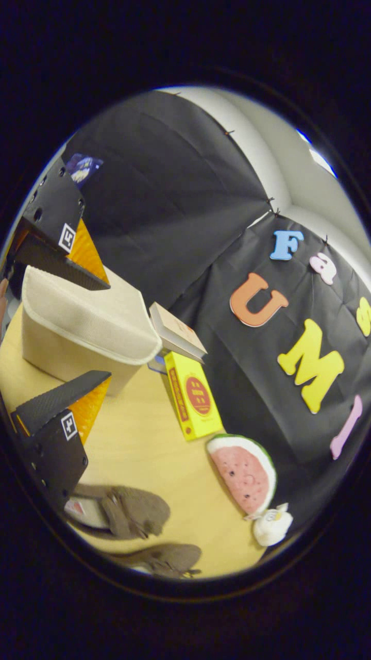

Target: Open the storage box then place both shoes into the box .Put the left shoe in first, then the right shoe, with the right side of both shoes facing outward in a uniform manner.

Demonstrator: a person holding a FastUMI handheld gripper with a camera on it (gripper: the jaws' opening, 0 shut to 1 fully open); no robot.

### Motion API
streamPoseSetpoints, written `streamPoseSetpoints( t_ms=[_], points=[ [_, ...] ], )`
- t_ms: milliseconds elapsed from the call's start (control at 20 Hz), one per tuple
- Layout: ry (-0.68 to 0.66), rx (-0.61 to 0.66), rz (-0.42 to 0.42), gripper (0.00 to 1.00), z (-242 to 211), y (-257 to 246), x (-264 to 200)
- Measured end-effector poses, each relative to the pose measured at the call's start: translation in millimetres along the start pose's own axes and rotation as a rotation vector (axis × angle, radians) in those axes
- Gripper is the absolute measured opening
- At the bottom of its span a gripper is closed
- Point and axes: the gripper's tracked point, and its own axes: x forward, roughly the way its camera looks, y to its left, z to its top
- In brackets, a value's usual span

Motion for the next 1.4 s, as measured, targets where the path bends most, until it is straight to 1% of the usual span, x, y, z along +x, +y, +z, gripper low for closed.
streamPoseSetpoints(
  t_ms=[50, 200, 300, 500, 600, 700, 800, 850, 1000, 1200, 1250, 1300, 1350, 1400],
  points=[
    [0.026, 0.031, 0.034, 0.95, -1, 1, 5],
    [0.087, 0.043, 0.074, 0.95, -4, -3, 21],
    [0.14, 0.065, 0.128, 0.95, -12, 1, 29],
    [0.257, 0.166, 0.206, 0.95, -25, -4, 38],
    [0.262, 0.195, 0.236, 0.96, -20, -7, 39],
    [0.278, 0.198, 0.251, 0.94, -19, -7, 37],
    [0.293, 0.195, 0.233, 0.92, -24, -12, 44],
    [0.302, 0.202, 0.243, 0.78, -23, -12, 41],
    [0.304, 0.211, 0.265, 0.7, -18, -9, 38],
    [0.305, 0.198, 0.257, 0.57, -14, -10, 35],
    [0.291, 0.202, 0.265, 0.57, -9, -5, 31],
    [0.28, 0.211, 0.255, 0.47, -4, -6, 30],
    [0.28, 0.21, 0.247, 0.29, -5, -4, 27],
    [0.288, 0.208, 0.236, 0.28, -6, -5, 26]
  ],
)
